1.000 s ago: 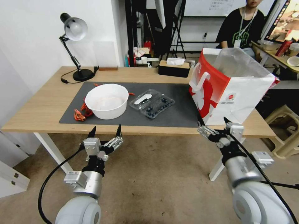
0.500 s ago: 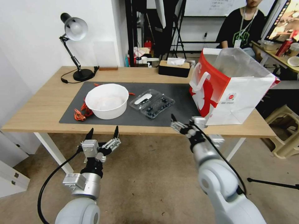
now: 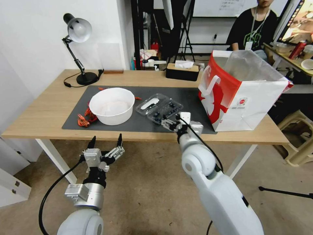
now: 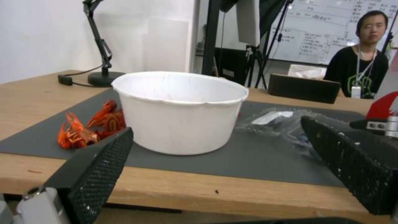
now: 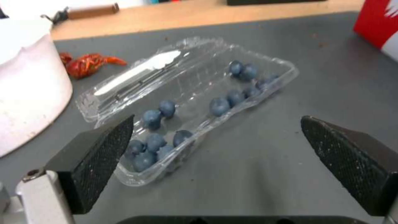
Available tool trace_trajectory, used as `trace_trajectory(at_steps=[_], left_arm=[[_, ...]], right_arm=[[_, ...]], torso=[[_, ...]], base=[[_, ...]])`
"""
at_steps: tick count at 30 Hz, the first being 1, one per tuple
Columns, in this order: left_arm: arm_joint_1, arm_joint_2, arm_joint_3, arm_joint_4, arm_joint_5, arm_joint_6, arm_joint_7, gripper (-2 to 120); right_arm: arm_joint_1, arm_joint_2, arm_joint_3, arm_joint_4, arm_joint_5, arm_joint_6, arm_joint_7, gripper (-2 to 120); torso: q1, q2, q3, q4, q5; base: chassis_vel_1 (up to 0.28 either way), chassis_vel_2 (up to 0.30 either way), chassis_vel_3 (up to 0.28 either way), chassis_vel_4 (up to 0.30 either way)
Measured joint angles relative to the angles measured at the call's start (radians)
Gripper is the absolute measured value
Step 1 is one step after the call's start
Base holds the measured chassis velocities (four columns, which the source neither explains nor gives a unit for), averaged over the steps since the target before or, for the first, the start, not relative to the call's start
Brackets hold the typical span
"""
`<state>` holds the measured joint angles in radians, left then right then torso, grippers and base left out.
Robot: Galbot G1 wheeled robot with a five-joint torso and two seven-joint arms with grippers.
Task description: Close the takeout container lid, then place the container into the takeout bag.
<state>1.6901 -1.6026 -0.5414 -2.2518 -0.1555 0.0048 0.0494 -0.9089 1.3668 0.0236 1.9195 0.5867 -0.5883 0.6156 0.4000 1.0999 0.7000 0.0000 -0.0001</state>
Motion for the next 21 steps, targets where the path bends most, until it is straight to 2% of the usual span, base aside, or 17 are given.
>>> trace_trajectory(at_steps=[14,21], left_arm=[[-0.005,0.004,-0.005,0.014,-0.001,-0.017,-0.005,100],[-0.005,0.006,-0.005,0.015,-0.002,-0.020,-0.006,100]], right_arm=[[0.091,0.035,-0.038,-0.066,0.096,-0.141,0.128,100],[0.090,0.032,-0.038,-0.067,0.099,-0.147,0.135,100]], torso=[[0.000,0.000,0.000,0.0000,0.0000],[0.000,0.000,0.000,-0.0001,0.0001]], base=[[0.000,0.000,0.000,0.000],[0.000,0.000,0.000,0.000]])
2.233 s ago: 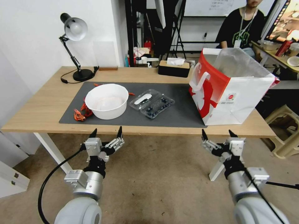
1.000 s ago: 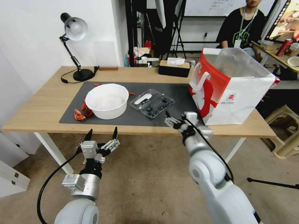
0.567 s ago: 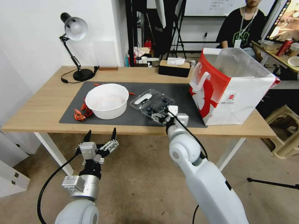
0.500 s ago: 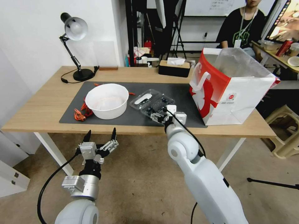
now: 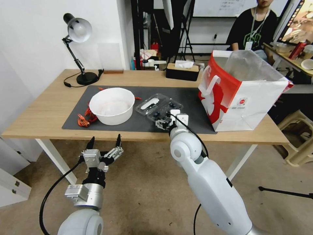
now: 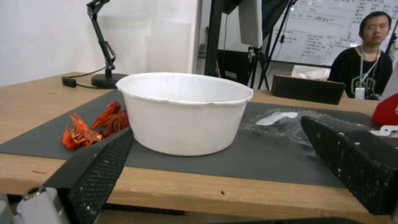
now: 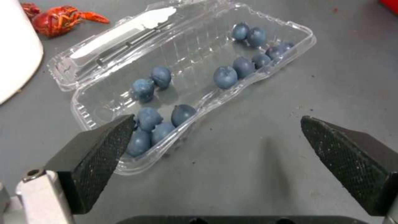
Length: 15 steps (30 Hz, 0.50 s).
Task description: Close the takeout container lid, then place the container into the takeout bag.
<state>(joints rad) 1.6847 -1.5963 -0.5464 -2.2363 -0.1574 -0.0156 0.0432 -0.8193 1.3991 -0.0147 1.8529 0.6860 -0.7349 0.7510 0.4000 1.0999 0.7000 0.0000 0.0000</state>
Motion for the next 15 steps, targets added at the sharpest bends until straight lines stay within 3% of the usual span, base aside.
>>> trace_trajectory(at_steps=[15], left_arm=[[-0.002,-0.003,0.001,0.007,-0.002,-0.012,-0.004,100]], right_arm=[[0.001,-0.028,0.012,-0.003,0.050,0.000,0.012,100]], torso=[[0.000,0.000,0.000,0.0000,0.0000]], base=[[0.000,0.000,0.000,0.000]])
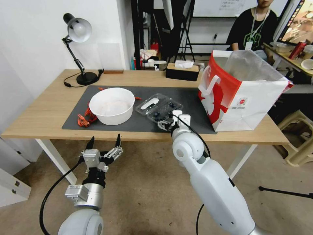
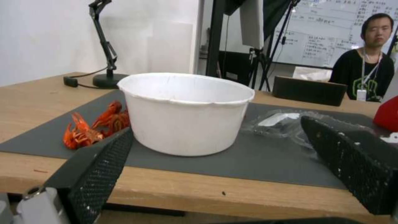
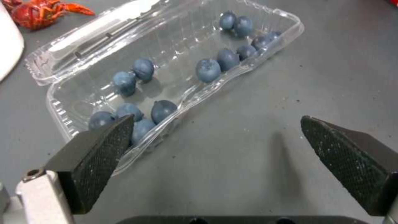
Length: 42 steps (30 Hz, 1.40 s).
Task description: Close the takeout container lid, then place the container into the takeout bag.
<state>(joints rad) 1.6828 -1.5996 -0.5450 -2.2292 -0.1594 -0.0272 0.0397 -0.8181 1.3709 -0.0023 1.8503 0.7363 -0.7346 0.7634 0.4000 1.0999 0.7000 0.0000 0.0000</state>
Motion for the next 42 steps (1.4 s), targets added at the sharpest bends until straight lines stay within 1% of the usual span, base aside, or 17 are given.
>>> trace_trajectory(at_steps=[10,28,32,39,40,41,42], left_arm=[[-0.002,-0.003,0.002,0.003,-0.001,-0.005,-0.002,100],[-0.018,-0.008,0.018,0.022,-0.001,-0.006,-0.003,100],[-0.018,-0.008,0.021,0.023,0.000,-0.006,-0.003,100],[-0.018,-0.008,0.025,0.024,0.001,-0.006,-0.003,100],[-0.017,-0.008,0.025,0.024,0.001,-0.006,-0.003,100],[-0.017,-0.008,0.024,0.024,0.001,-0.006,-0.002,100],[-0.017,-0.008,0.024,0.024,0.001,-0.006,-0.002,100]], right_arm=[[-0.010,-0.022,0.019,0.013,0.020,0.001,0.002,100],[-0.057,-0.123,0.099,0.068,0.055,0.002,-0.013,100],[-0.063,-0.134,0.115,0.073,0.058,0.002,-0.022,100],[-0.068,-0.125,0.144,0.095,0.053,0.004,-0.038,100],[-0.070,-0.126,0.149,0.103,0.052,0.008,-0.044,100],[-0.077,-0.130,0.155,0.123,0.055,0.035,-0.061,100],[-0.077,-0.130,0.155,0.123,0.055,0.035,-0.061,100]], torso=[[0.000,0.000,0.000,0.0000,0.0000],[0.000,0.000,0.000,0.0000,0.0001],[0.000,0.000,0.000,0.0000,0.0000],[0.000,0.000,0.000,0.0001,0.0000],[0.000,0.000,0.000,0.0000,-0.0001],[0.000,0.000,0.000,0.0001,0.0000],[0.000,0.000,0.000,0.0001,0.0000]], base=[[0.000,0.000,0.000,0.000],[0.000,0.000,0.000,0.000],[0.000,0.000,0.000,0.000],[0.000,0.000,0.000,0.000],[0.000,0.000,0.000,0.000],[0.000,0.000,0.000,0.000],[0.000,0.000,0.000,0.000]])
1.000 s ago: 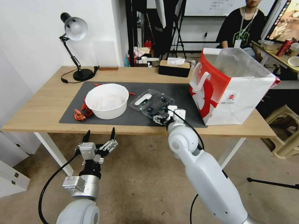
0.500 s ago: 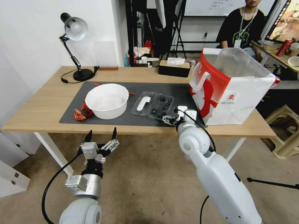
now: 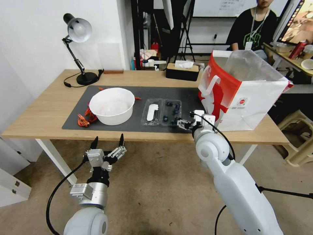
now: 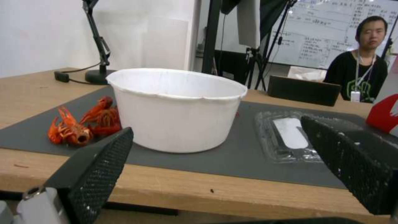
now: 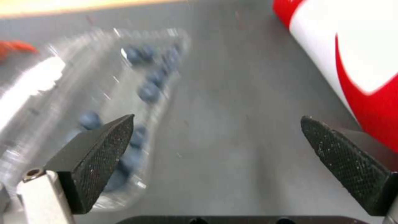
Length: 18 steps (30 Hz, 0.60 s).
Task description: Close the takeout container lid, then place the container into the takeout bag.
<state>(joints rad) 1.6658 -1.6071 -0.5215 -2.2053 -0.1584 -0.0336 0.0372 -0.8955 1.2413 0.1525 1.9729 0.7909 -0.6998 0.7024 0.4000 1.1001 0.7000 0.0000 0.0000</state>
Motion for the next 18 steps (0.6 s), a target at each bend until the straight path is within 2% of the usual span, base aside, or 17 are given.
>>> trace_trajectory(at_steps=[1,3,4,7,9,11,13,15,17,18], left_arm=[[0.000,0.000,-0.001,0.000,0.000,0.000,0.000,100],[-0.001,0.003,-0.003,-0.001,-0.001,0.000,0.000,100],[-0.001,0.003,-0.003,-0.001,-0.001,0.000,0.000,100],[-0.002,0.007,-0.004,-0.001,-0.002,0.000,0.000,100],[-0.002,0.007,-0.003,0.000,-0.003,0.000,0.000,100],[-0.002,0.013,-0.004,0.002,-0.003,-0.001,-0.001,100],[-0.002,0.014,-0.004,0.002,-0.003,-0.001,-0.002,100],[-0.001,0.021,-0.004,0.004,-0.005,-0.003,-0.005,100],[-0.001,0.023,-0.005,0.004,-0.005,-0.003,-0.007,100],[-0.001,0.027,-0.005,0.005,-0.007,-0.003,-0.008,100]], right_arm=[[-0.005,-0.002,0.002,0.010,0.000,0.014,-0.010,100],[-0.039,-0.019,0.009,0.059,-0.037,0.110,-0.093,100],[-0.039,-0.019,0.009,0.059,-0.037,0.110,-0.093,100],[-0.141,-0.063,0.021,0.147,-0.170,0.295,-0.238,100],[-0.151,-0.068,0.024,0.155,-0.182,0.307,-0.248,100],[-0.267,-0.100,0.060,0.242,-0.297,0.419,-0.318,100],[-0.306,-0.105,0.074,0.268,-0.332,0.442,-0.334,100],[-0.450,-0.118,0.114,0.350,-0.461,0.530,-0.365,100],[-0.494,-0.118,0.122,0.371,-0.508,0.559,-0.367,100],[-0.559,-0.117,0.131,0.397,-0.578,0.603,-0.368,100]], torso=[[0.000,0.000,0.000,0.0001,0.0000],[0.000,0.000,0.000,0.0003,0.0000],[0.000,0.000,0.000,0.0003,0.0000],[0.000,0.000,0.000,-0.0002,0.0001],[0.000,0.000,0.000,-0.0001,0.0003],[0.000,0.000,0.000,0.0001,0.0000],[0.000,0.000,0.000,0.0001,0.0000],[0.000,0.000,0.000,-0.0003,0.0001],[0.000,0.000,0.000,-0.0002,-0.0001],[0.000,0.000,0.000,-0.0001,0.0001]], base=[[0.000,0.000,0.000,0.000],[0.000,0.000,0.000,0.000],[0.000,0.000,0.000,0.000],[0.000,0.000,0.000,0.000],[0.000,0.000,0.000,0.000],[0.000,0.000,0.000,0.000],[0.000,0.000,0.000,0.000],[0.000,0.000,0.000,0.000],[0.000,0.000,0.000,0.000],[0.000,0.000,0.000,0.000]])
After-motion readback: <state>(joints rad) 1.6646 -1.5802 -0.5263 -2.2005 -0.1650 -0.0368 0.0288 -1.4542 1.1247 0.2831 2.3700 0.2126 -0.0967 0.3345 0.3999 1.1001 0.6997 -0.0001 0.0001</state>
